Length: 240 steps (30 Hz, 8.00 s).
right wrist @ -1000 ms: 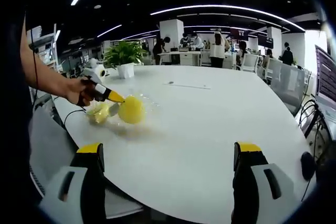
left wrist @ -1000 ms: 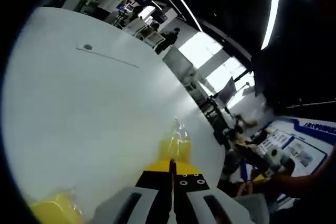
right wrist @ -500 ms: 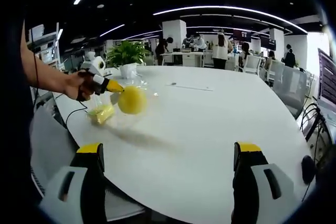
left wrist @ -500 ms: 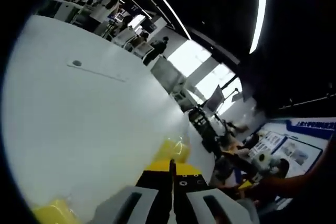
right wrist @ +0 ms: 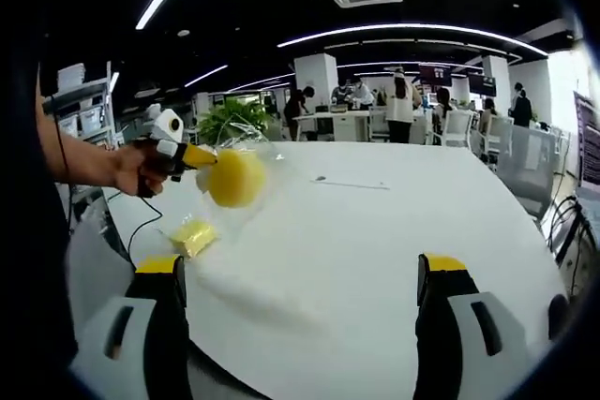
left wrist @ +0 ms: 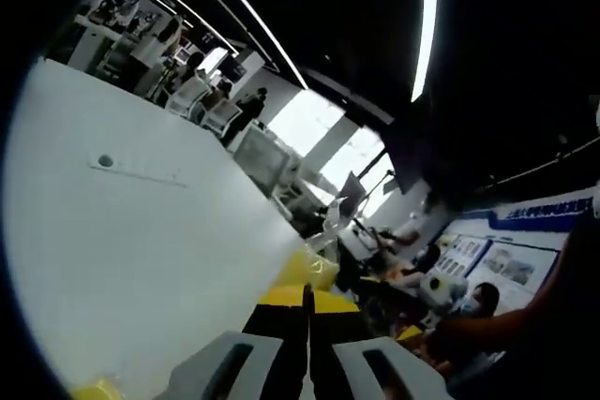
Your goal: Compare the silicone blocks by pressing each to a similar depth, holding the contact briefly, and releasing to observe deformation and rebound differences across the visible hardness samples.
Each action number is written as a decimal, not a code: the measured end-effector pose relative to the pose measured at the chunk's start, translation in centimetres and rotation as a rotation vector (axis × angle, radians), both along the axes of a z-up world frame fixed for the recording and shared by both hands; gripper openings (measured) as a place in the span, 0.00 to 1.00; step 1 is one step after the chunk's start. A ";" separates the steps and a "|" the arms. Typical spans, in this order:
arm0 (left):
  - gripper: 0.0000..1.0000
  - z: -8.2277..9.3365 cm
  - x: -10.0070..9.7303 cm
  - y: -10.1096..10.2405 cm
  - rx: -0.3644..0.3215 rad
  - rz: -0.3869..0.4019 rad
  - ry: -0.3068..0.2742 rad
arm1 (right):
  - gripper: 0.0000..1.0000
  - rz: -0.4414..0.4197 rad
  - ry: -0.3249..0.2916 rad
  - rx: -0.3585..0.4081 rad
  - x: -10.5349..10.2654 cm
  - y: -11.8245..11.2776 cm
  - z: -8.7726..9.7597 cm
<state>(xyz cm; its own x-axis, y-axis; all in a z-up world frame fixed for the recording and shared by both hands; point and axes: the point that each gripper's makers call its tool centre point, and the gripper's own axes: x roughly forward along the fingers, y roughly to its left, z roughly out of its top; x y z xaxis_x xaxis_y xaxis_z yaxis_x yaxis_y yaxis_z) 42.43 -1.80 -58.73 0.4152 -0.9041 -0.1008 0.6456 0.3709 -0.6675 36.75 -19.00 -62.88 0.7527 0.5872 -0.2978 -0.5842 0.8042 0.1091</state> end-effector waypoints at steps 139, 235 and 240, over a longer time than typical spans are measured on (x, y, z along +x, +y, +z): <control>0.00 9.5 -9.4 0.8 0.066 -0.146 -0.337 | 0.01 0.646 0.206 0.255 -3.9 14.6 11.7; 0.01 1.1 -4.0 -1.5 -0.031 -0.055 0.023 | 0.97 0.180 -0.038 0.145 -0.2 4.5 6.8; 0.01 -2.9 -3.0 -1.6 0.002 -0.044 0.113 | 0.97 0.045 -0.065 0.127 -0.6 1.1 5.6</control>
<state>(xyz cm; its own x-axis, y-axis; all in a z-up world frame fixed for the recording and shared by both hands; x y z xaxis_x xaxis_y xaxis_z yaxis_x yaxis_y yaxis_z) 39.45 -3.43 -61.60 0.3613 -0.9209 -0.1462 0.5820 0.3452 -0.7363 36.16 -17.94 -57.31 0.7403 0.6504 -0.1702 -0.6283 0.7594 0.1689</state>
